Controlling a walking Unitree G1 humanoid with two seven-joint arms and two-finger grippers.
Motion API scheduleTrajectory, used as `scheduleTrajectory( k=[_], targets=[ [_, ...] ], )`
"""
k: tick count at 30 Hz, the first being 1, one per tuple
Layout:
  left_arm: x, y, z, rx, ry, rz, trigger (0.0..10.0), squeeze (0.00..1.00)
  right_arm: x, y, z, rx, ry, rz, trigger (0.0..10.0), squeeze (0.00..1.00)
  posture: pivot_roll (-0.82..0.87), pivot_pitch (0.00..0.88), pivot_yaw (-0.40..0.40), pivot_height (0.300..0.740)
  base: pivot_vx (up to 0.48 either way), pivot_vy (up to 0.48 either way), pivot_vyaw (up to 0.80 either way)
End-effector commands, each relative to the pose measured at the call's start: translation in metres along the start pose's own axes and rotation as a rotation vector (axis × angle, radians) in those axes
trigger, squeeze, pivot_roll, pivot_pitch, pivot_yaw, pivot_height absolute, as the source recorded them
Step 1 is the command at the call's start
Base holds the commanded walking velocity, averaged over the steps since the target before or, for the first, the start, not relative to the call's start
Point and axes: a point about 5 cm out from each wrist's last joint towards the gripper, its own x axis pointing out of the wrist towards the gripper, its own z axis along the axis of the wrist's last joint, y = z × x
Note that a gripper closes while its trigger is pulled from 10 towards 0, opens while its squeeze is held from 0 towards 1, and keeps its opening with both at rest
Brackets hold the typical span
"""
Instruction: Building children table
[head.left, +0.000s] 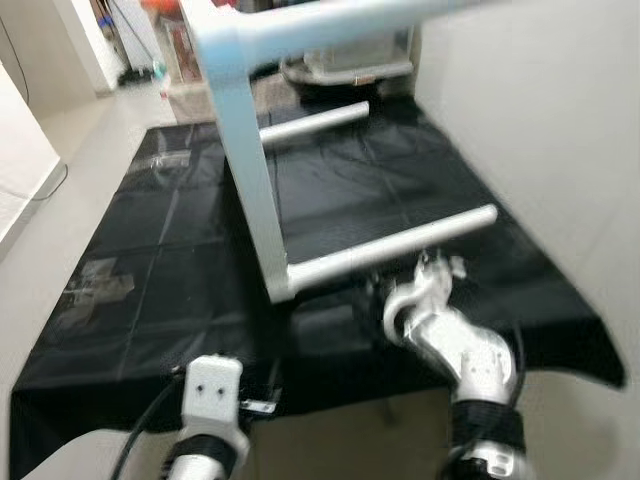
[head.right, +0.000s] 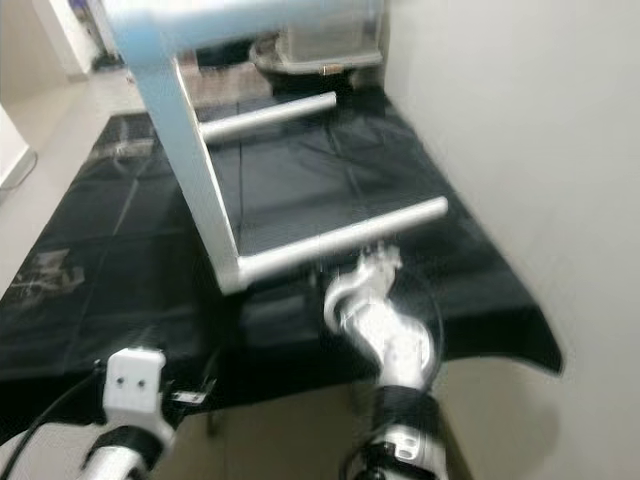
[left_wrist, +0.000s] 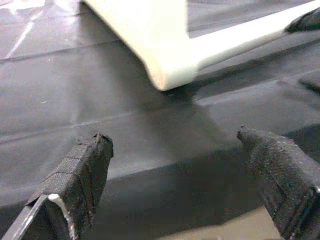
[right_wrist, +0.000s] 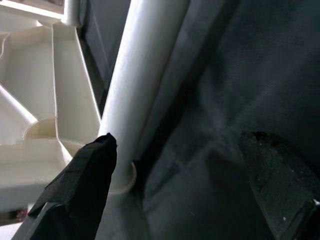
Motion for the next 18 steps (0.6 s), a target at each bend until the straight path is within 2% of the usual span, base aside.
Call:
scheduleTrajectory(
  k=[1,4,5,6,8,9,10,11,12,13,16,17,18],
  targets=[
    [0.0,0.001,-0.005,0.011,0.024,0.005,10.0,0.0,0.006,-0.003,-0.037,0.021,0.104,-0.002,10.0,0.0,0.08,0.04,0.045,0.74,0.0,0.0,0.0],
    [0.0,0.002,-0.005,0.012,0.022,0.005,10.0,0.0,0.002,-0.001,-0.034,-0.022,0.081,0.023,10.0,0.0,0.07,0.038,0.046,0.74,0.0,0.0,0.0],
    [0.001,0.002,-0.004,0.016,0.018,0.006,10.0,0.0,-0.004,0.003,-0.022,-0.146,-0.012,0.044,10.0,0.0,0.07,0.038,0.046,0.74,0.0,0.0,0.0],
    [0.001,0.002,-0.004,0.016,0.018,0.006,10.0,0.0,-0.004,0.003,-0.022,-0.146,-0.012,0.044,10.0,0.0,0.07,0.038,0.046,0.74,0.0,0.0,0.0],
    [0.002,0.001,-0.003,0.019,0.009,0.006,10.0,0.0,-0.014,0.013,-0.005,-0.42,-0.193,0.089,10.0,0.0,0.06,0.029,0.05,0.74,0.0,0.0,0.0],
    [0.002,0.001,-0.003,0.019,0.009,0.006,10.0,0.0,-0.014,0.013,-0.005,-0.42,-0.193,0.089,10.0,0.0,0.06,0.029,0.05,0.74,0.0,0.0,0.0],
    [0.003,0.001,-0.003,0.023,0.004,0.005,10.0,0.0,-0.021,0.018,0.001,-0.61,-0.298,0.11,10.0,0.0,0.06,0.023,0.046,0.74,0.0,0.0,0.0],
    [0.003,0.001,-0.003,0.023,0.004,0.005,10.0,0.0,-0.021,0.018,0.001,-0.61,-0.298,0.11,10.0,0.0,0.06,0.023,0.046,0.74,0.0,0.0,0.0],
    [0.004,0.001,-0.002,0.025,-0.002,0.005,10.0,0.0,-0.027,0.023,0.003,-0.759,-0.372,0.132,10.0,0.0,0.06,0.023,0.045,0.74,0.0,0.0,0.0],
    [0.004,0.001,-0.002,0.025,-0.002,0.005,10.0,0.0,-0.027,0.023,0.003,-0.759,-0.372,0.132,10.0,0.0,0.06,0.023,0.045,0.74,0.0,0.0,0.0],
    [0.004,0.002,0.0,0.036,-0.026,0.011,10.0,0.0,-0.041,0.035,-0.008,-1.049,-0.482,0.213,10.0,0.0,0.06,0.018,0.048,0.74,0.0,0.0,0.0],
    [0.004,0.002,0.0,0.036,-0.026,0.011,10.0,0.0,-0.041,0.035,-0.008,-1.049,-0.482,0.213,10.0,0.0,0.06,0.018,0.048,0.74,0.0,0.0,0.0],
    [0.004,0.002,0.001,0.04,-0.038,0.014,10.0,0.0,-0.043,0.036,-0.011,-1.111,-0.497,0.225,10.0,0.0,0.05,0.016,0.048,0.74,0.0,0.0,0.0]
  ],
)
